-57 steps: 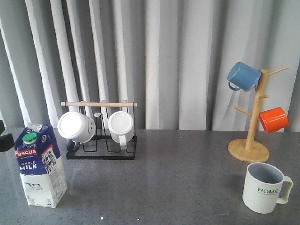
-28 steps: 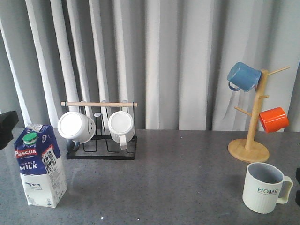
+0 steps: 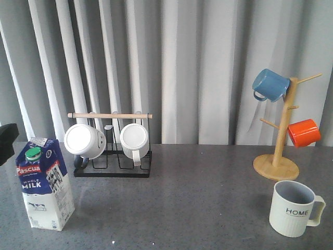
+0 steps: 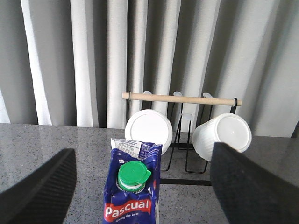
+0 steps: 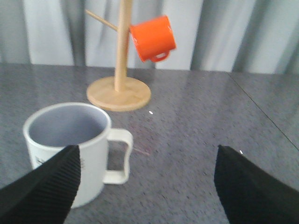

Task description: Place milk next to cup

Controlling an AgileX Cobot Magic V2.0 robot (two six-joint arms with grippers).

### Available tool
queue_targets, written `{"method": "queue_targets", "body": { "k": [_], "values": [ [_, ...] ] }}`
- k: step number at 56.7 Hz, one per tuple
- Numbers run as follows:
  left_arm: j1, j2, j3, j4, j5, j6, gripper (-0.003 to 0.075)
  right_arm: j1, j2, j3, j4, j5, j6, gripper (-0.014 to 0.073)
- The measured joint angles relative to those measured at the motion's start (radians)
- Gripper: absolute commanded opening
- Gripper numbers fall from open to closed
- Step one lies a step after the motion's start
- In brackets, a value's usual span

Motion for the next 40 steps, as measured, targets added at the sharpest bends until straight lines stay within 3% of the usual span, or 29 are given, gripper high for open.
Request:
{"method": "queue_targets", "body": {
  "k": [8, 14, 40],
  "values": [
    [0.000, 0.000, 0.000, 0.000, 0.000, 0.000, 0.0552, -0.011, 0.153, 0.097, -0.058, -0.238, 0.005, 0.0584],
    [0.000, 0.000, 0.000, 0.000, 0.000, 0.000, 0.0552, -0.028, 0.259, 0.098, -0.142, -0.334, 0.028, 0.0582],
    [0.000, 0.000, 0.000, 0.000, 0.000, 0.000, 0.0552, -0.155, 0.504, -0.015, -0.251, -0.440, 0.176, 0.0540]
  ]
}}
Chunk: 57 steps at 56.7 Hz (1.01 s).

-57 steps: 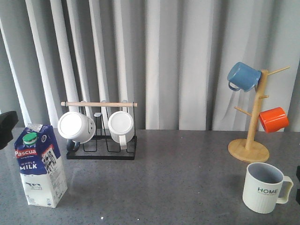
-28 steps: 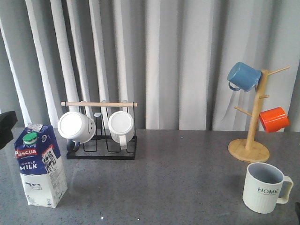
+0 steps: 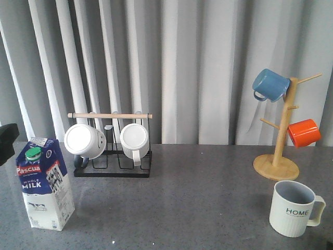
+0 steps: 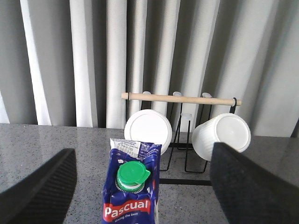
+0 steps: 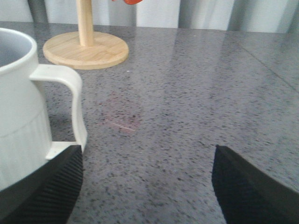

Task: Place milk next to cup
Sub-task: 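Grasp the white HOME mug with the right gripper and slide it toward the table center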

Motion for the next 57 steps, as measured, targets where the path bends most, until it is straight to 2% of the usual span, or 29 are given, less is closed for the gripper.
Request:
{"method": "queue_targets", "body": {
  "k": [11, 30, 51, 57],
  "values": [
    [0.000, 0.000, 0.000, 0.000, 0.000, 0.000, 0.0552, 0.000, 0.052, -0.047, -0.083, -0.004, 0.035, 0.0540],
    [0.000, 0.000, 0.000, 0.000, 0.000, 0.000, 0.0552, 0.000, 0.128, -0.118, -0.100, -0.013, 0.075, 0.0540],
    [0.000, 0.000, 0.000, 0.000, 0.000, 0.000, 0.0552, 0.000, 0.174, -0.175, -0.181, -0.052, 0.137, 0.0540],
    [0.000, 0.000, 0.000, 0.000, 0.000, 0.000, 0.0552, 0.000, 0.204, -0.201, -0.186, -0.057, 0.153, 0.0503]
  ]
}}
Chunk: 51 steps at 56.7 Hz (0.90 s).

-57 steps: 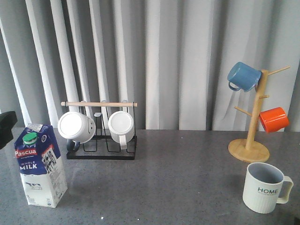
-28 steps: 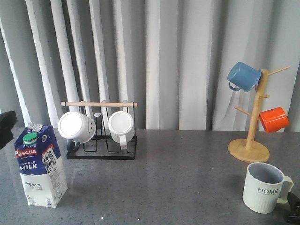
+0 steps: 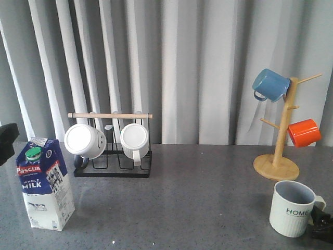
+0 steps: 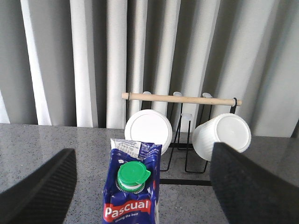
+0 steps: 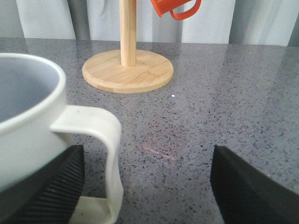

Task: Place milk next to cup
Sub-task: 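Grasp the white HOME mug with the right gripper and slide it toward the table center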

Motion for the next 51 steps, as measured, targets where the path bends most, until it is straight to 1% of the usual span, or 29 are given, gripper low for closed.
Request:
{"method": "queue_targets", "body": {
  "k": [3, 5, 11, 12, 16, 19, 26, 31, 34, 42, 45, 47, 51],
  "values": [
    [0.000, 0.000, 0.000, 0.000, 0.000, 0.000, 0.0552, 0.000, 0.018, -0.012, -0.001, -0.001, 0.011, 0.0445],
    [0.000, 0.000, 0.000, 0.000, 0.000, 0.000, 0.0552, 0.000, 0.030, -0.018, -0.001, -0.001, 0.022, 0.0384],
    [0.000, 0.000, 0.000, 0.000, 0.000, 0.000, 0.0552, 0.000, 0.057, -0.031, -0.007, -0.008, 0.043, 0.0161],
    [0.000, 0.000, 0.000, 0.000, 0.000, 0.000, 0.0552, 0.000, 0.061, -0.032, -0.011, -0.015, 0.049, 0.0112],
    [0.000, 0.000, 0.000, 0.000, 0.000, 0.000, 0.0552, 0.001, 0.068, -0.035, -0.035, -0.044, 0.066, -0.0016],
    [0.000, 0.000, 0.000, 0.000, 0.000, 0.000, 0.0552, 0.008, 0.068, -0.036, -0.061, -0.074, 0.087, -0.0013],
    [0.000, 0.000, 0.000, 0.000, 0.000, 0.000, 0.0552, 0.054, 0.068, -0.036, -0.068, -0.144, 0.142, -0.0001],
    [0.000, 0.000, 0.000, 0.000, 0.000, 0.000, 0.0552, 0.126, 0.068, -0.037, -0.025, -0.161, 0.163, 0.0001],
    [0.000, 0.000, 0.000, 0.000, 0.000, 0.000, 0.0552, 0.190, 0.066, -0.039, 0.013, -0.159, 0.164, 0.0003],
    [0.000, 0.000, 0.000, 0.000, 0.000, 0.000, 0.0552, 0.369, 0.065, -0.085, 0.174, -0.095, 0.135, 0.0008],
    [0.000, 0.000, 0.000, 0.000, 0.000, 0.000, 0.0552, 0.445, 0.065, -0.118, 0.282, -0.049, 0.108, 0.0009],
    [0.000, 0.000, 0.000, 0.000, 0.000, 0.000, 0.0552, 0.480, 0.065, -0.138, 0.332, -0.013, 0.078, 0.0009],
    [0.000, 0.000, 0.000, 0.000, 0.000, 0.000, 0.0552, 0.559, 0.068, -0.192, 0.478, 0.045, -0.002, 0.0013]
  ]
}}
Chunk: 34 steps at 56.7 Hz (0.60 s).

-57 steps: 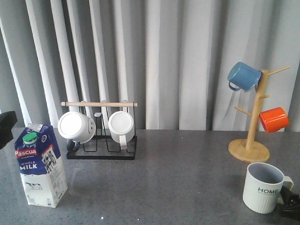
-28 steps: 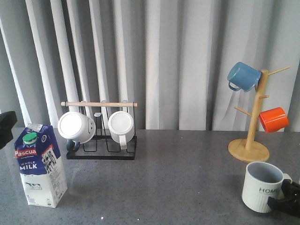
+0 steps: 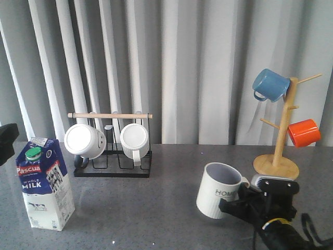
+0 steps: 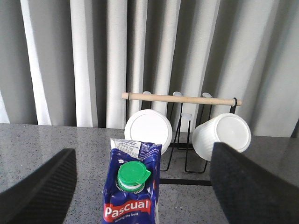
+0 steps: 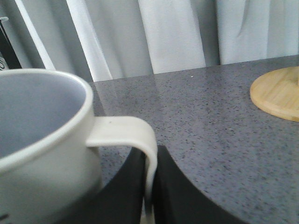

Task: Place milk next to cup
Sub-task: 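Grasp the white HOME mug with the right gripper and slide it toward the table center, then release the HOME mug and lift the right gripper away toward the mug tree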

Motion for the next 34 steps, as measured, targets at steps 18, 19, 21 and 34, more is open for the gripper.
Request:
{"method": "queue_targets", "body": {
  "k": [18, 19, 21, 34],
  "values": [
    [0.000, 0.000, 0.000, 0.000, 0.000, 0.000, 0.0552, 0.194, 0.104, -0.169, 0.349, 0.085, -0.329, 0.0041],
    [0.000, 0.000, 0.000, 0.000, 0.000, 0.000, 0.0552, 0.197, 0.107, -0.170, 0.352, 0.086, -0.335, 0.0044],
    [0.000, 0.000, 0.000, 0.000, 0.000, 0.000, 0.0552, 0.201, 0.114, -0.171, 0.358, 0.090, -0.342, 0.0052],
    [0.000, 0.000, 0.000, 0.000, 0.000, 0.000, 0.0552, 0.204, 0.122, -0.174, 0.362, 0.131, -0.356, 0.0156]
  ]
}}
